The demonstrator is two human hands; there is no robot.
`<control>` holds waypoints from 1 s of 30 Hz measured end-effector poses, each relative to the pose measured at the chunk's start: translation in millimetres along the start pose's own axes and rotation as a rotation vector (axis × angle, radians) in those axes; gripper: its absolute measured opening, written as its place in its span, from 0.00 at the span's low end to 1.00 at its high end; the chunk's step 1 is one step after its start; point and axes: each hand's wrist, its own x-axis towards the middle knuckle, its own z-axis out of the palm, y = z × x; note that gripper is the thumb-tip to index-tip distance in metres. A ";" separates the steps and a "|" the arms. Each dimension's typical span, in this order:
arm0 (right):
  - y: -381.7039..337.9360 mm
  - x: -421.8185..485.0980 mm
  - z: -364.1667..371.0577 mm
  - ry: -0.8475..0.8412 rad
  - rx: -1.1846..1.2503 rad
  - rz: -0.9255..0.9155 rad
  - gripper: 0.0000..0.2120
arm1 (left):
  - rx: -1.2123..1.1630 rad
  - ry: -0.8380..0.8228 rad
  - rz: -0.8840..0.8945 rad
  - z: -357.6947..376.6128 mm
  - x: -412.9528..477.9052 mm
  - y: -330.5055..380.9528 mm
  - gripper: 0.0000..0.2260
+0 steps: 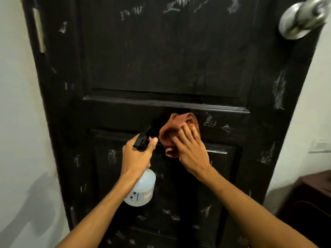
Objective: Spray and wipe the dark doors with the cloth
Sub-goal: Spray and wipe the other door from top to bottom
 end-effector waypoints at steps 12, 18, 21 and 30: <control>109.2 -66.3 -25.5 0.182 0.044 0.422 0.27 | -0.044 -0.187 0.004 104.4 -23.1 36.3 0.09; 130.4 -106.9 -17.3 0.172 0.074 0.416 0.25 | 0.001 -0.246 -0.008 143.8 -40.4 48.8 0.07; 163.2 -110.8 -38.8 0.156 0.103 0.432 0.25 | 0.006 -0.246 -0.001 154.6 -48.8 57.9 0.08; 172.3 -134.4 -59.7 0.108 -0.090 0.437 0.26 | 0.001 -0.262 -0.017 153.0 -73.9 67.6 0.10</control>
